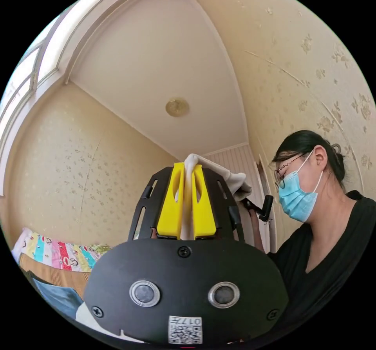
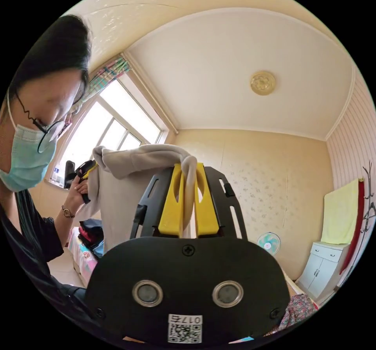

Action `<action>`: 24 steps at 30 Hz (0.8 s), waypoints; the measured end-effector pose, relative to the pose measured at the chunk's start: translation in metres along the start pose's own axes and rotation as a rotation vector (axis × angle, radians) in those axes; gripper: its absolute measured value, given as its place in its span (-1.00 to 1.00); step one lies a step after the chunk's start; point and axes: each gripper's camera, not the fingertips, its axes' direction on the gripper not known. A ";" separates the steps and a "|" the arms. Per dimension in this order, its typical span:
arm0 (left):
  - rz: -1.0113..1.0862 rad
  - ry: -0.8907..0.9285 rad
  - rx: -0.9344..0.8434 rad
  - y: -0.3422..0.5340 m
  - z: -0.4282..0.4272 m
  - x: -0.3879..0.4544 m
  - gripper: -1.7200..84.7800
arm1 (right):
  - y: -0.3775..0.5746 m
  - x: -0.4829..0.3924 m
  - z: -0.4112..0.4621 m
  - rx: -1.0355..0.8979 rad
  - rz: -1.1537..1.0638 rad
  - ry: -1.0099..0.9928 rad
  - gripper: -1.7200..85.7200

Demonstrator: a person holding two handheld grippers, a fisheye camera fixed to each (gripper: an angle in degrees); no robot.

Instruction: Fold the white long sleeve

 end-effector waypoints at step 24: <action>-0.894 -0.417 -1.119 0.412 0.032 -0.263 -0.73 | 0.461 0.082 0.093 -1.169 0.714 -0.517 -0.73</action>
